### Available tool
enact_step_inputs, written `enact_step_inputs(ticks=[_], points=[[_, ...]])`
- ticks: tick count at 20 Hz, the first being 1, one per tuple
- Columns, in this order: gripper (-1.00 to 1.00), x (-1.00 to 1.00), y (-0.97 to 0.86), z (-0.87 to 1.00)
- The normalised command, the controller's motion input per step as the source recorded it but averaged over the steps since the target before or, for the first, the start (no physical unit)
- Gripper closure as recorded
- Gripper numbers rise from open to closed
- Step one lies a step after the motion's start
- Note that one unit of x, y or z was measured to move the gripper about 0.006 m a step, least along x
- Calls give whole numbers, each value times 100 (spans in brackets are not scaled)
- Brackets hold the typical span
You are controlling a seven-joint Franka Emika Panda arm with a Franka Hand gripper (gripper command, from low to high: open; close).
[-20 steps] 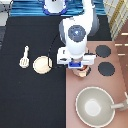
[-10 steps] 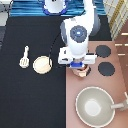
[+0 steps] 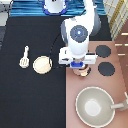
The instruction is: Take the lid off the pot, put the pot on the plate, and use the tool to push the pot to the front of the table.
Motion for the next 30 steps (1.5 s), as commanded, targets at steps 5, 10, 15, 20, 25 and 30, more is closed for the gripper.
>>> enact_step_inputs(ticks=[5, 10, 15, 20, 25, 30], points=[[100, 27, 16, 76], [100, 21, -2, 37], [-100, 12, 0, 47], [-100, 2, 3, 74], [-100, -5, 0, 9], [-100, 5, 4, -34]])
